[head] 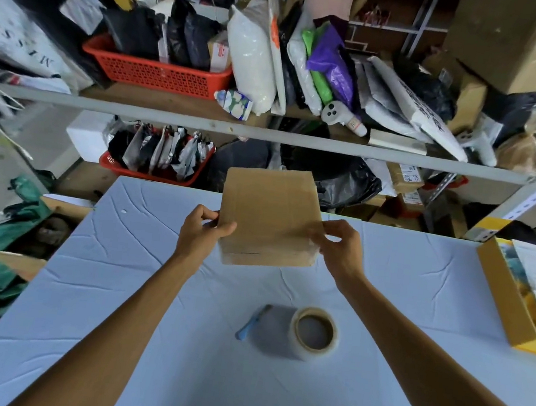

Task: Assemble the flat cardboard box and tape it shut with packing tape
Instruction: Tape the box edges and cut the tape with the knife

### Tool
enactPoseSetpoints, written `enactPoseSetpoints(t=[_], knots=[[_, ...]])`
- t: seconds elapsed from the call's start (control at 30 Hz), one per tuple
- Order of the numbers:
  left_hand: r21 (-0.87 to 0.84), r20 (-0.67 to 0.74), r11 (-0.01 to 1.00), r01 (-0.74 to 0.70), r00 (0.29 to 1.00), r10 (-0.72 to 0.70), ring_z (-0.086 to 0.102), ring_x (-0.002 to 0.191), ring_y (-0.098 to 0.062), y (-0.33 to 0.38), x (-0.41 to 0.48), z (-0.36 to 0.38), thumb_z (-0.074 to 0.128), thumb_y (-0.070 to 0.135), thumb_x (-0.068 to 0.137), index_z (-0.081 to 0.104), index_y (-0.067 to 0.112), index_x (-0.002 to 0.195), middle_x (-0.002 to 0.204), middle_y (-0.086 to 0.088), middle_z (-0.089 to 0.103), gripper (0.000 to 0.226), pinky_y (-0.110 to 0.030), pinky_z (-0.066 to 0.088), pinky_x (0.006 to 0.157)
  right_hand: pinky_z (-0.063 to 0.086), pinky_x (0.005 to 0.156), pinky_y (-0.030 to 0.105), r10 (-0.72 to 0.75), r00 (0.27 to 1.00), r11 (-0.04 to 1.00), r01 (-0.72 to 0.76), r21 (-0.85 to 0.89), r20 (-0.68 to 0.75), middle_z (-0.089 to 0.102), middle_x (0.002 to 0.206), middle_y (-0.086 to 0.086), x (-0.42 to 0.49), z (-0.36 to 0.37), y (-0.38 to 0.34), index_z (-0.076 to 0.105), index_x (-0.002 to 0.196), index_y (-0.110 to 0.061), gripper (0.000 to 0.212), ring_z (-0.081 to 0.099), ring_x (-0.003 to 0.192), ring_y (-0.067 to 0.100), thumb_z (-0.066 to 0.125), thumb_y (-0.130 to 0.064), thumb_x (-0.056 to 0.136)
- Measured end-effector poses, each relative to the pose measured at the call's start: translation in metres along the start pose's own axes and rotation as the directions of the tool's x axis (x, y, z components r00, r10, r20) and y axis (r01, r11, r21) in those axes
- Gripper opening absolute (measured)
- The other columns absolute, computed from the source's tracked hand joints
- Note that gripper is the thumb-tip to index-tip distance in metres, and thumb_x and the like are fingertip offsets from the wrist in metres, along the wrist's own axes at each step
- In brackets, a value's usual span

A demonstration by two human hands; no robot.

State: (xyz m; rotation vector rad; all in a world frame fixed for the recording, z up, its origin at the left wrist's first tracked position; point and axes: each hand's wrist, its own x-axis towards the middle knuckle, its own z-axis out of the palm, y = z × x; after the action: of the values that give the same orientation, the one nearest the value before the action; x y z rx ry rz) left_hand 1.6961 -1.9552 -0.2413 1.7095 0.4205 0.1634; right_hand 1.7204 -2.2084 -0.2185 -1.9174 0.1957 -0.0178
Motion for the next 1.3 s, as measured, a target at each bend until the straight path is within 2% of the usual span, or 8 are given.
enactPoseSetpoints(t=[0.2,0.33,0.47,0.57,0.67,0.83,1.07,1.3], knots=[[-0.023,0.112,0.998,0.057,0.992,-0.054,0.059,0.109,-0.022,0.000,0.000,-0.003,0.079,0.001,0.070,0.045,0.018,0.139,0.112,-0.004,0.062,0.079,-0.042,0.054,0.088,0.050,0.060,0.030,0.051,0.997,0.998,-0.052,0.019,0.055,0.066,0.097,0.004,0.003,-0.007,0.000,0.060,0.109,-0.012,0.041,0.066,0.083,0.025,0.078,-0.010,0.073],[-0.024,0.120,1.000,0.016,0.993,-0.013,0.062,0.105,-0.022,0.003,-0.002,-0.003,0.077,-0.001,0.071,0.057,0.018,0.127,0.110,-0.005,0.064,0.063,-0.029,0.055,0.069,0.056,0.079,0.042,0.010,0.988,0.997,0.002,-0.074,0.156,0.065,0.095,0.005,0.003,-0.010,0.001,0.047,0.139,-0.023,0.069,0.063,0.088,0.026,0.074,-0.004,0.078],[-0.053,0.090,0.999,0.004,0.996,0.000,0.065,0.105,-0.021,0.004,-0.003,-0.001,0.075,0.009,0.078,0.059,0.017,0.103,0.121,-0.004,0.063,0.031,-0.035,0.054,0.082,0.054,0.063,0.031,0.000,0.989,1.000,0.001,-0.010,0.146,0.063,0.097,0.003,0.000,-0.013,-0.001,0.057,0.125,-0.028,0.056,0.064,0.085,0.024,0.071,-0.002,0.077],[-0.034,0.087,0.999,-0.038,0.995,0.041,0.068,0.099,-0.022,0.004,-0.004,0.003,0.074,0.017,0.081,0.055,0.014,0.092,0.118,-0.007,0.065,0.023,-0.031,0.054,0.073,0.050,0.054,0.024,0.003,0.998,1.000,-0.002,-0.016,0.068,0.067,0.105,0.005,0.000,-0.013,-0.002,0.064,0.110,-0.015,0.036,0.065,0.083,0.019,0.068,-0.003,0.076],[0.003,0.043,0.998,-0.066,0.997,0.066,0.068,0.090,-0.019,0.004,-0.003,0.002,0.075,0.020,0.080,0.056,0.018,0.096,0.114,-0.006,0.065,0.025,-0.036,0.057,0.075,0.048,0.059,0.024,0.039,0.999,0.999,-0.039,-0.004,-0.003,0.070,0.103,0.007,0.003,-0.014,-0.002,0.065,0.103,-0.010,0.030,0.065,0.085,0.019,0.070,-0.005,0.074],[0.095,0.093,0.993,-0.076,0.993,0.067,0.066,0.096,-0.018,0.005,-0.001,0.001,0.070,0.017,0.084,0.050,0.026,0.135,0.104,0.003,0.066,0.056,-0.040,0.055,0.087,0.048,0.062,0.028,-0.022,1.000,0.996,0.022,-0.086,0.003,0.067,0.104,0.008,0.003,-0.017,0.001,0.063,0.123,-0.016,0.042,0.066,0.088,0.026,0.067,-0.009,0.082],[0.177,0.120,0.981,-0.081,0.991,0.061,0.064,0.098,-0.020,0.005,-0.001,0.004,0.066,0.017,0.087,0.060,0.018,0.125,0.103,0.003,0.067,0.038,-0.034,0.050,0.088,0.042,0.058,0.018,-0.016,1.000,0.991,0.014,-0.135,-0.009,0.068,0.102,0.007,0.004,-0.015,0.001,0.065,0.101,-0.007,0.022,0.058,0.079,0.012,0.070,-0.010,0.080],[0.278,0.184,0.961,-0.008,0.982,-0.045,0.060,0.105,-0.024,-0.031,-0.006,0.005,0.061,0.015,0.090,0.044,0.015,0.107,0.122,-0.003,0.056,0.025,-0.041,0.051,0.082,0.043,0.048,0.013,0.066,0.994,0.994,-0.058,-0.095,0.087,0.063,0.093,0.000,-0.003,0.006,0.026,0.058,0.115,-0.013,0.045,0.062,0.071,0.007,0.076,-0.009,0.074]])
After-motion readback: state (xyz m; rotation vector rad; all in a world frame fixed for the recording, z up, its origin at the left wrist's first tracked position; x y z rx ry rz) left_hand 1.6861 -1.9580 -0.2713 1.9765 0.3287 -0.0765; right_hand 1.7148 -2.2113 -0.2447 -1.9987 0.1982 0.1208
